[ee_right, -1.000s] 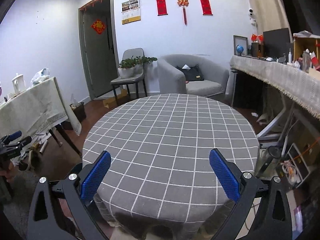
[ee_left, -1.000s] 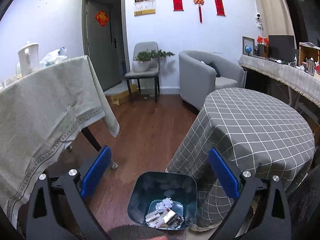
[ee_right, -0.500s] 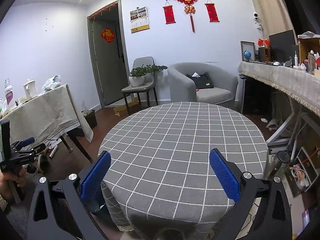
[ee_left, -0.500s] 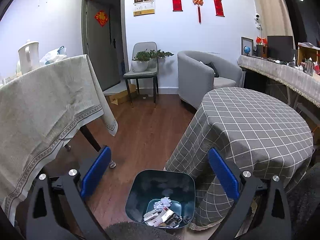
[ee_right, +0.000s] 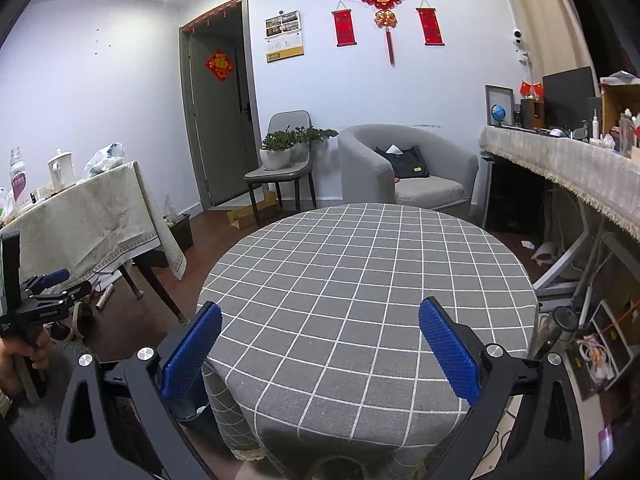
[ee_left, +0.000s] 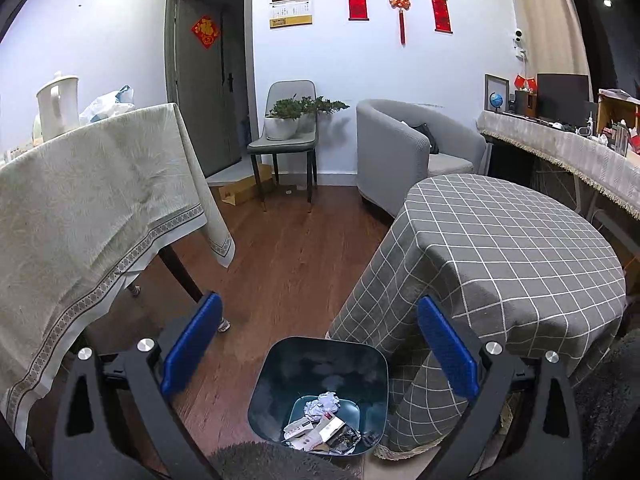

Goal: Collect trash

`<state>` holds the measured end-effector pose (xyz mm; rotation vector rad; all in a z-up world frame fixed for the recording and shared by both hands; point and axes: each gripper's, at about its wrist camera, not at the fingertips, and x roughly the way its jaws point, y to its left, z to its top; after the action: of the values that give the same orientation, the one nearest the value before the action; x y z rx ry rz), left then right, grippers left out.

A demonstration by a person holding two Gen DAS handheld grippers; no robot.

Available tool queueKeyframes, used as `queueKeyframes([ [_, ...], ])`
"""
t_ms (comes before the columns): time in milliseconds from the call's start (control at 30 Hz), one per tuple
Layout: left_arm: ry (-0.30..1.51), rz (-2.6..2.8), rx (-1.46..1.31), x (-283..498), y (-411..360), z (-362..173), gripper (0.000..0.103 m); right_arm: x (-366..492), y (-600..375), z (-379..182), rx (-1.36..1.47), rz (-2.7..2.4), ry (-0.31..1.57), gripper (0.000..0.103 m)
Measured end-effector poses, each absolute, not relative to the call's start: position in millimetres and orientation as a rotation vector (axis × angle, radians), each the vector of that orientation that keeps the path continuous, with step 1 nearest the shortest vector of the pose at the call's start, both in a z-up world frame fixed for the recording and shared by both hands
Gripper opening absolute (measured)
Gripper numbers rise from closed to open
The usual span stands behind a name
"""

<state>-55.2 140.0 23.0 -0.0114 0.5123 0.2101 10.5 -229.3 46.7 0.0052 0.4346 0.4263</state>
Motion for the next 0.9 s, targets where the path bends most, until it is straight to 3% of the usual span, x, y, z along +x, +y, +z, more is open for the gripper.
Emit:
queueKeyframes([
  [900,0.517,0.209,-0.012,-53.6,137.9,22.6,0.1,12.0,-230.7,44.7,0.017,0.425,0.446,0.1],
])
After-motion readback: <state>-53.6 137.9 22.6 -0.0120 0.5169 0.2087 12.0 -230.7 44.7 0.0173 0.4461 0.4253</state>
